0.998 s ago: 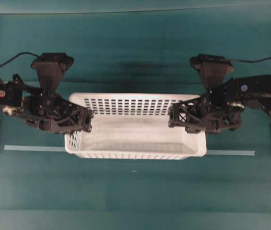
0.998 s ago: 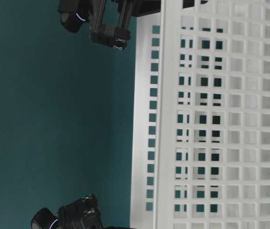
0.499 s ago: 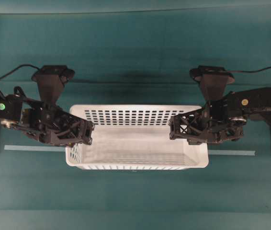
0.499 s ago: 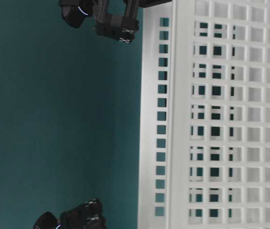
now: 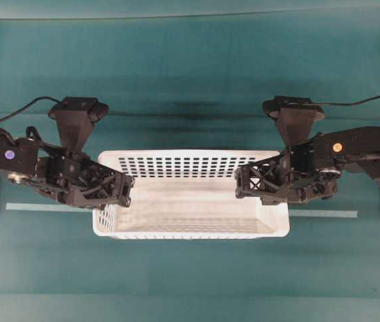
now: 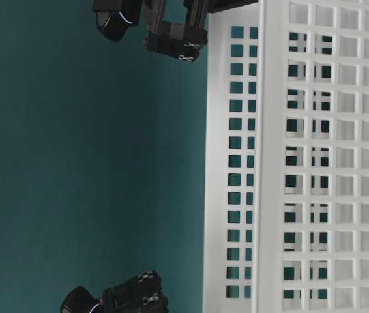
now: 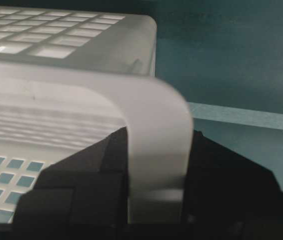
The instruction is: Lift the white basket with both hands.
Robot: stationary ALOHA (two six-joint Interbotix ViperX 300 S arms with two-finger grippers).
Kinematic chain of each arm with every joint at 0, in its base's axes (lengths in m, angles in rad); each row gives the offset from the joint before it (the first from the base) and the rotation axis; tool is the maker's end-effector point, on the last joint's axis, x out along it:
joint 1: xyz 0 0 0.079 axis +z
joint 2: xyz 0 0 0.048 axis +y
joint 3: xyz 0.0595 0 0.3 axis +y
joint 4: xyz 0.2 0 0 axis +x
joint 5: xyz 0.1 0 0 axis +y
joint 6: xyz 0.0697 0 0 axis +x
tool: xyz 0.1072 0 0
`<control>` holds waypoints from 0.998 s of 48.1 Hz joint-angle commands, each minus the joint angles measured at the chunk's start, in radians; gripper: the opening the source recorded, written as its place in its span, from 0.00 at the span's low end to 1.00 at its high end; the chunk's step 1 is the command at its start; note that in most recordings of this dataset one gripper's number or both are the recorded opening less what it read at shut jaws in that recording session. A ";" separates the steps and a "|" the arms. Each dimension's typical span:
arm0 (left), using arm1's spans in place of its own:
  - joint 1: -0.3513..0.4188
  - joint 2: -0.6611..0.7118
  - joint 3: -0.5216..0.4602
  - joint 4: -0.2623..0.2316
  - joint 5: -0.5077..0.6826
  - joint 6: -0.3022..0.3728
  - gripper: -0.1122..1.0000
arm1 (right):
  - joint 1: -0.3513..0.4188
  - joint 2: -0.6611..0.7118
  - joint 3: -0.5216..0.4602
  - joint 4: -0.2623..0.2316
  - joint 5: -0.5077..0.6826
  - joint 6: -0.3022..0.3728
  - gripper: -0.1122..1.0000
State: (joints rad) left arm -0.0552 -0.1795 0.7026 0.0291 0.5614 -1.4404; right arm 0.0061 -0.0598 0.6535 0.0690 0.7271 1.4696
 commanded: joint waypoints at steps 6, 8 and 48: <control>-0.011 0.002 -0.018 0.011 -0.023 0.009 0.10 | 0.015 0.008 -0.003 -0.012 -0.020 -0.014 0.25; -0.012 0.002 -0.020 0.011 -0.025 0.008 0.10 | 0.017 0.008 -0.005 -0.011 -0.020 -0.014 0.25; -0.015 0.011 -0.012 0.011 -0.026 0.038 0.09 | 0.038 0.025 0.005 -0.011 -0.021 0.040 0.25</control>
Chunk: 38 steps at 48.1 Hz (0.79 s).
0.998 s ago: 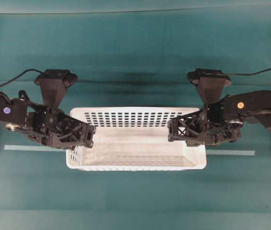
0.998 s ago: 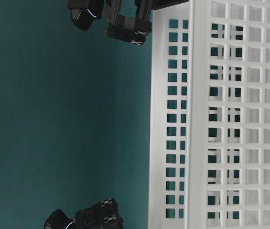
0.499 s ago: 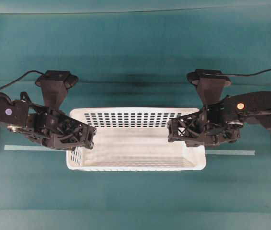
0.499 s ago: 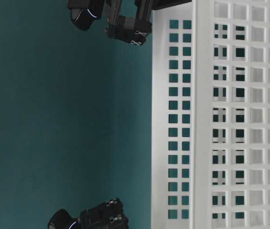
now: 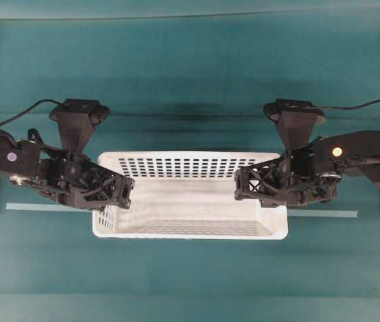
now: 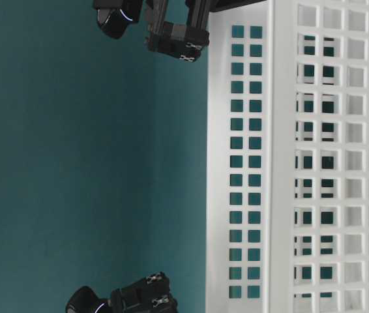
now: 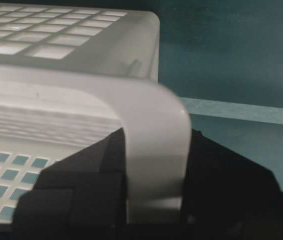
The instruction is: Lift the white basket with both hands.
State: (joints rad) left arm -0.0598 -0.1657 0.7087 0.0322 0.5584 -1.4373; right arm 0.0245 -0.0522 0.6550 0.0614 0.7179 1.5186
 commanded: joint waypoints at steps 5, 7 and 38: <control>-0.009 0.005 -0.015 0.008 -0.043 0.040 0.10 | 0.020 0.017 0.006 -0.003 -0.014 -0.009 0.25; -0.009 0.006 -0.012 0.008 -0.051 0.040 0.12 | 0.021 0.017 0.008 -0.008 -0.014 -0.009 0.25; -0.002 0.011 -0.003 0.008 -0.072 0.041 0.87 | 0.014 0.017 0.011 -0.020 -0.044 0.000 0.96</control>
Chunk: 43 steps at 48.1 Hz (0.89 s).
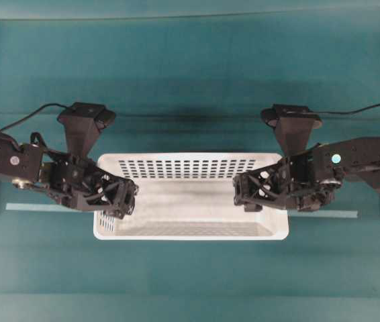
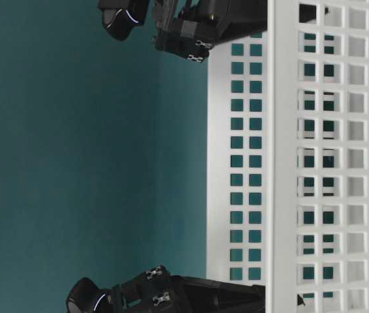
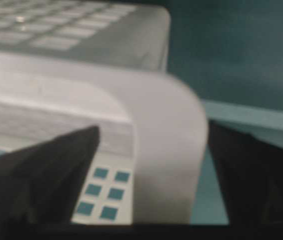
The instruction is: Lift the white basket with both hands.
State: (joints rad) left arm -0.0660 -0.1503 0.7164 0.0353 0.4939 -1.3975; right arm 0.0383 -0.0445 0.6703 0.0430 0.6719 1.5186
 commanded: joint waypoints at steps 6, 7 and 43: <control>0.003 -0.009 -0.006 0.005 -0.008 0.003 0.87 | -0.002 0.006 -0.005 -0.005 0.002 0.002 0.98; 0.003 -0.008 -0.005 0.003 -0.008 0.003 0.88 | -0.002 0.005 -0.003 -0.003 0.002 0.000 0.97; 0.006 -0.325 0.038 0.003 0.014 0.009 0.91 | -0.043 -0.267 -0.037 -0.069 0.143 -0.003 0.97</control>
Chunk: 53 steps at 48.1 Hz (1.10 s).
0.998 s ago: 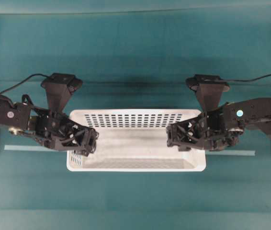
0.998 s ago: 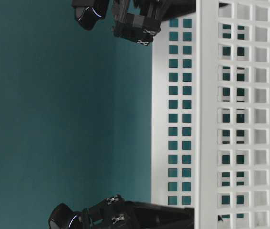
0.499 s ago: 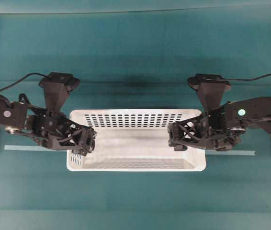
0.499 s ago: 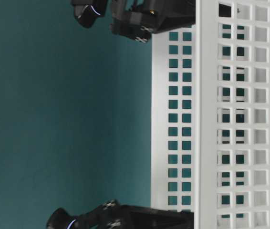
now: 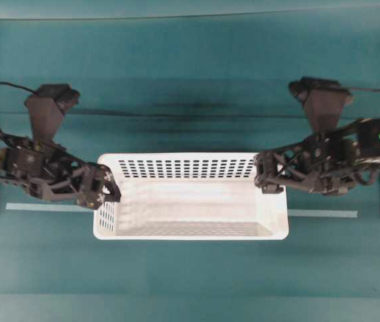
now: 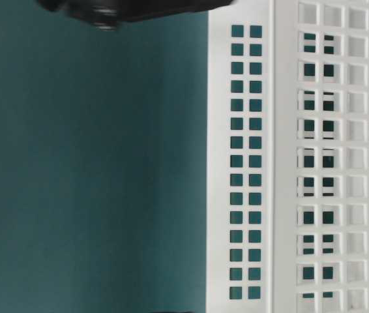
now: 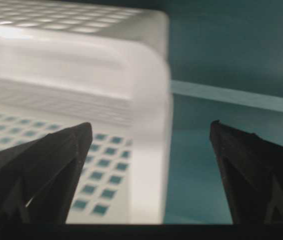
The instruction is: Lift the white basket with both hands.
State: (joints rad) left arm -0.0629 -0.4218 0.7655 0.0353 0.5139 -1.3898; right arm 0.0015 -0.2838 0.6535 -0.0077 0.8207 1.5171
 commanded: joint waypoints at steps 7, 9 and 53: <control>0.002 -0.133 0.002 0.003 -0.009 0.034 0.91 | -0.005 -0.101 -0.014 -0.061 -0.069 -0.060 0.97; 0.003 -0.160 0.008 0.003 -0.014 0.054 0.91 | -0.005 -0.123 -0.008 -0.077 -0.110 -0.100 0.97; 0.026 -0.588 0.089 0.003 -0.114 0.759 0.91 | 0.003 -0.546 0.239 -0.118 -0.614 -0.983 0.97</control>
State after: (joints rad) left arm -0.0368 -1.0017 0.8682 0.0353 0.4080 -0.6688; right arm 0.0015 -0.8115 0.8943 -0.1227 0.2408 0.5691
